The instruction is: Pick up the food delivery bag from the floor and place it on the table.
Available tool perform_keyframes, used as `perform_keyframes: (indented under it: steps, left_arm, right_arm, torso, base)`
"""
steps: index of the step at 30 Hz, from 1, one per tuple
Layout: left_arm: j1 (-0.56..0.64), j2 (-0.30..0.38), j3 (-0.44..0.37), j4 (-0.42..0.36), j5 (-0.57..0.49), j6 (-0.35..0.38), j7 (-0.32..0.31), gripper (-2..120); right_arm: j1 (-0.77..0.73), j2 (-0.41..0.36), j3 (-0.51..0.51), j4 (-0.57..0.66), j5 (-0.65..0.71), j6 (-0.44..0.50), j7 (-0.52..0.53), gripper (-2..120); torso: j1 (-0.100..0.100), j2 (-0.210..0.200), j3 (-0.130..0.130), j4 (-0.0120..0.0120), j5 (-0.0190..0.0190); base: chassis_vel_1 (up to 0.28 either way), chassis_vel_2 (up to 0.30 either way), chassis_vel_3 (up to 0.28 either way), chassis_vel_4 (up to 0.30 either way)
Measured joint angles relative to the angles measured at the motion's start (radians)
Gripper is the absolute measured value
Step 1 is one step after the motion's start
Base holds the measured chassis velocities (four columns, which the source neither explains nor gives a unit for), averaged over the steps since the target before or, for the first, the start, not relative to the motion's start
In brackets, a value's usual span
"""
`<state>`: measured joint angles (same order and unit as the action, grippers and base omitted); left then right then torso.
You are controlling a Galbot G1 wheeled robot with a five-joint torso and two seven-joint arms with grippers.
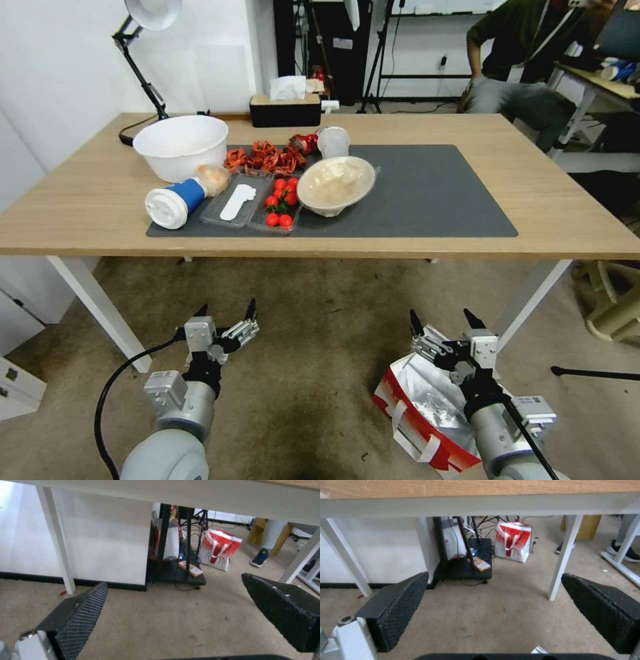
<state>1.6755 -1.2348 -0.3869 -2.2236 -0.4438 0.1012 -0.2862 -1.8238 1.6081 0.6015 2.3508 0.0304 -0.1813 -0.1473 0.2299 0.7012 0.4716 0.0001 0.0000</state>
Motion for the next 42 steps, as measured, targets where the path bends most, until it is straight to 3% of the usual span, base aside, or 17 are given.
perform_keyframes:
  steps: [11, 42]
  left_arm:
    - [-0.005, 0.000, -0.001, 0.001, 0.000, 0.002, -0.002, 100]
    - [0.032, -0.004, -0.008, -0.024, 0.020, -0.016, -0.005, 100]
  right_arm:
    - [0.006, -0.004, 0.001, -0.005, 0.005, 0.000, 0.000, 100]
    - [0.013, -0.012, 0.003, -0.001, 0.015, -0.006, 0.002, 100]
  torso:
    - [-0.030, -0.072, -0.043, 0.0000, 0.0000]
    - [-0.078, -0.200, -0.122, 0.0000, 0.0000]
  base:
    - [0.000, 0.000, 0.000, 0.000]
    - [0.000, 0.000, 0.000, 0.000]
